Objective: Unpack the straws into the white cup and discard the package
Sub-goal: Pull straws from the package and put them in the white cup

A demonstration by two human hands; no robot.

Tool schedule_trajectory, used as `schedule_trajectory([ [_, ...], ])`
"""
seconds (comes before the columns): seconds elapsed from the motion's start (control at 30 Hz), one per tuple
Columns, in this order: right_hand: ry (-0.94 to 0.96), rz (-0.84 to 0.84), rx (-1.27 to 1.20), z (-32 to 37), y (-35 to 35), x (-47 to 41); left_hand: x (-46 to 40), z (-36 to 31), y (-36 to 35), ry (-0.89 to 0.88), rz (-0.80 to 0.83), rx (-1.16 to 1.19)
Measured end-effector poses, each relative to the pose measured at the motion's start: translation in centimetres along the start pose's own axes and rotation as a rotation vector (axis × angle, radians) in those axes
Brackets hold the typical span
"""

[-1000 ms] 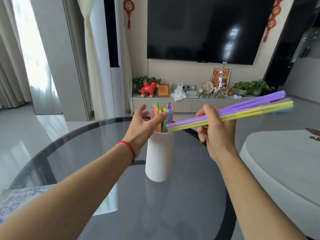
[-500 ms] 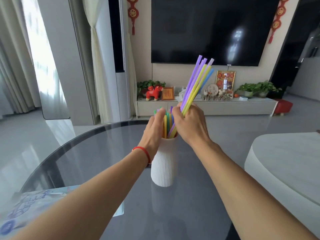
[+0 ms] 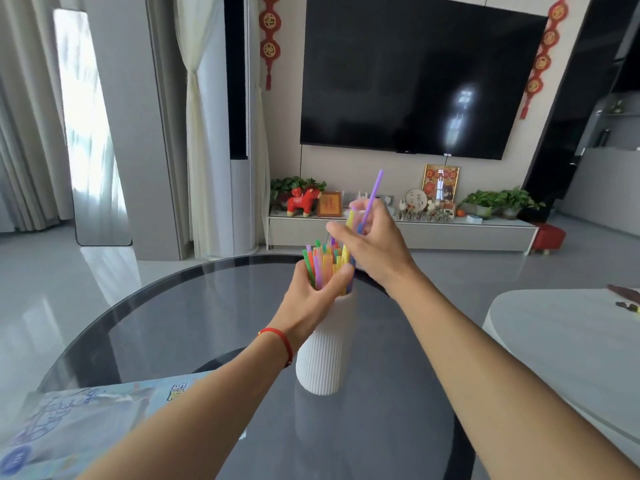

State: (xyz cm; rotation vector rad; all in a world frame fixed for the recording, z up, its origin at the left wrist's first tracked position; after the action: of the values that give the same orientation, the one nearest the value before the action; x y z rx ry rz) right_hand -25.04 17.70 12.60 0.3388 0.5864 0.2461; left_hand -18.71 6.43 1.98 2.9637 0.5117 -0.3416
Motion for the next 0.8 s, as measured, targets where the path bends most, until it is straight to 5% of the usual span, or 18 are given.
schedule_trajectory([
  [0.13,0.169,0.002,0.071,3.3,0.7,-0.6,-0.3,0.8,-0.6,-0.046,0.050,-0.246],
  [0.3,0.346,0.061,0.318,4.6,-1.1,0.9,-0.5,0.9,-0.3,-0.084,0.050,-0.274],
  [0.47,0.361,0.154,0.518,2.4,-3.2,3.0,-0.5,0.7,-0.7,-0.135,0.078,-0.226],
  [0.67,0.430,0.080,0.448,4.3,-2.1,2.1,-0.4,0.4,-0.8,-0.143,0.109,-0.220],
  [0.8,0.369,0.304,0.623,2.0,-5.3,2.9,-0.3,0.4,-1.0,-0.155,0.125,-0.219],
])
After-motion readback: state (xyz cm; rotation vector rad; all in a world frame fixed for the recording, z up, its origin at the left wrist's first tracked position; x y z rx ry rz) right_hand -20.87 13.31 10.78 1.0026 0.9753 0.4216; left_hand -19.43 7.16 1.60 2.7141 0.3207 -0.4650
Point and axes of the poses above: each hand's wrist, its own x-axis away from the middle knuckle, its own y-axis out of the back of the hand, z = x × y, the point moved 10 cm from there along -x, towards the middle knuckle
